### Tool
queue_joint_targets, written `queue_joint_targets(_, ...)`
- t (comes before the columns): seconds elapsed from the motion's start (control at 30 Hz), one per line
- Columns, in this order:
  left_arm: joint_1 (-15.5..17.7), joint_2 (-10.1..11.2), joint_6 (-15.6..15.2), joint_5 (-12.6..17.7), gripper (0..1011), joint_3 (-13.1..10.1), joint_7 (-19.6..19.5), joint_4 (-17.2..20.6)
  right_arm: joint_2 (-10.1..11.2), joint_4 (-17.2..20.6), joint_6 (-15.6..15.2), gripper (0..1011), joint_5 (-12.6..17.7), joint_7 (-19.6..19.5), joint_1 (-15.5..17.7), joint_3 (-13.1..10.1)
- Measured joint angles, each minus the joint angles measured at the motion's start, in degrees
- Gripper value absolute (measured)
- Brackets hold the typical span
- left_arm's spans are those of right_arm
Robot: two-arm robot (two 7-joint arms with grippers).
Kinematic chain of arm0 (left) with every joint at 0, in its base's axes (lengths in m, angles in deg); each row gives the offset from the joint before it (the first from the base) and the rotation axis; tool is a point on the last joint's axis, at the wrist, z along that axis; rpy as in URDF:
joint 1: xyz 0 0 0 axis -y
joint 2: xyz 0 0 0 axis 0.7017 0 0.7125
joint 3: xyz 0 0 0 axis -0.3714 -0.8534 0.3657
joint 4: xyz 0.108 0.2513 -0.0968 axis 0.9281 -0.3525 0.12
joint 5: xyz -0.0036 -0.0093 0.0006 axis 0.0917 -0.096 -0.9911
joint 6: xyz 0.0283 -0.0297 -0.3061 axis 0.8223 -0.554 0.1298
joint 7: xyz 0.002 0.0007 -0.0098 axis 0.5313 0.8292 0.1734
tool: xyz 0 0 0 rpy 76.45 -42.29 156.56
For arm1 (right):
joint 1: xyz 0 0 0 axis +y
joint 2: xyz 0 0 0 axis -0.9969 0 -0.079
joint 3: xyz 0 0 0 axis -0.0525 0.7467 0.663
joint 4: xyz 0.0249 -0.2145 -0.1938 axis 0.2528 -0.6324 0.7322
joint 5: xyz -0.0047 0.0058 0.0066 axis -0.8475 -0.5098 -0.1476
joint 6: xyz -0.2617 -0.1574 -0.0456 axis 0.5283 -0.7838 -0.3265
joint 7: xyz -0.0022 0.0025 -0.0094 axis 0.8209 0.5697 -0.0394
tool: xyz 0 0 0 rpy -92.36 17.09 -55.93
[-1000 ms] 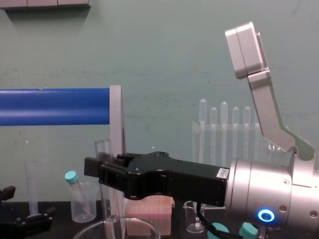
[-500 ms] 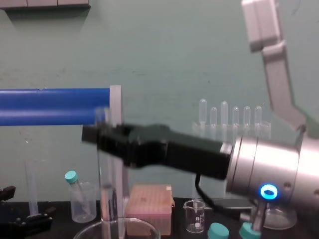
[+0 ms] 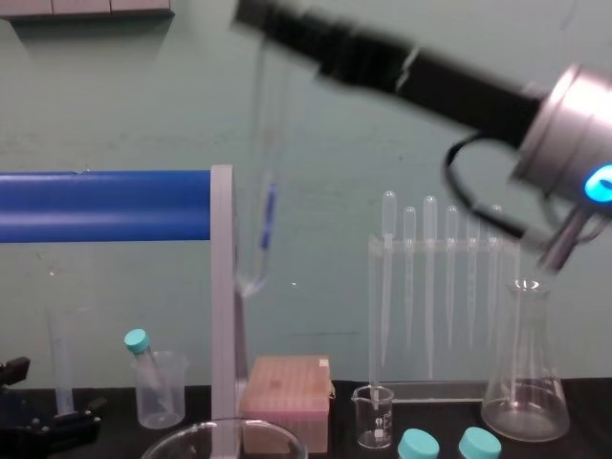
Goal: Hold the test tube with one hand and immerse one end into the beaker, then return it to the test tube rack.
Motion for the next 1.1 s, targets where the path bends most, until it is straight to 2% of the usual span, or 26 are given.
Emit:
queue_joint_targets(0.1, 0.0, 0.0, 0.0, 0.0, 1000, 0.0, 0.0, 0.0, 1.33, 2.57, 0.12, 228, 0.55, -1.63, 1.41, -2.09)
queue_joint_targets(0.13, 0.0, 0.0, 0.0, 0.0, 1000, 0.0, 0.0, 0.0, 2.51, 4.37, 0.02, 228, 0.73, -2.82, 2.6, -3.58)
queue_joint_targets(0.17, 0.0, 0.0, 0.0, 0.0, 1000, 0.0, 0.0, 0.0, 2.51, 4.37, 0.02, 228, 0.73, -2.82, 2.6, -3.58)
queue_joint_targets(0.23, 0.0, 0.0, 0.0, 0.0, 1000, 0.0, 0.0, 0.0, 5.2, 8.18, -0.93, 228, 0.94, -5.74, 5.72, -6.67)
queue_joint_targets(0.27, 0.0, 0.0, 0.0, 0.0, 1000, 0.0, 0.0, 0.0, 5.2, 8.18, -0.93, 228, 0.94, -5.74, 5.72, -6.67)
queue_joint_targets(0.37, 0.0, 0.0, 0.0, 0.0, 1000, 0.0, 0.0, 0.0, 8.82, 12.91, -2.74, 228, 0.96, -9.48, 11.05, -10.87)
queue_joint_targets(0.47, 0.0, 0.0, 0.0, 0.0, 1000, 0.0, 0.0, 0.0, 10.63, 15.37, -3.94, 228, 0.95, -11.67, 14.6, -13.37)
queue_joint_targets(0.57, 0.0, 0.0, 0.0, 0.0, 1000, 0.0, 0.0, 0.0, 12.74, 18.7, -5.62, 228, 0.95, -14.66, 20.22, -16.98)
queue_joint_targets(0.67, 0.0, 0.0, 0.0, 0.0, 1000, 0.0, 0.0, 0.0, 13.89, 20.93, -6.9, 228, 1.0, -16.77, 24.65, -19.57)
queue_joint_targets(0.7, 0.0, 0.0, 0.0, 0.0, 1000, 0.0, 0.0, 0.0, 13.89, 20.93, -6.9, 228, 1.0, -16.77, 24.65, -19.57)
queue_joint_targets(0.77, 0.0, 0.0, 0.0, 0.0, 1000, 0.0, 0.0, 0.0, 14.43, 22.53, -8.01, 228, 1.34, -18.21, 28.37, -21.72)
queue_joint_targets(0.8, 0.0, 0.0, 0.0, 0.0, 1000, 0.0, 0.0, 0.0, 14.43, 22.53, -8.01, 228, 1.34, -18.21, 28.37, -21.72)
queue_joint_targets(0.93, 0.0, 0.0, 0.0, 0.0, 1000, 0.0, 0.0, 0.0, 14.34, 23.18, -9.05, 228, 2.11, -19.24, 32.15, -23.73)
queue_joint_targets(1.1, 0.0, 0.0, 0.0, 0.0, 1000, 0.0, 0.0, 0.0, 13.59, 22.15, -9.94, 228, 2.64, -19.02, 33.2, -24.0)
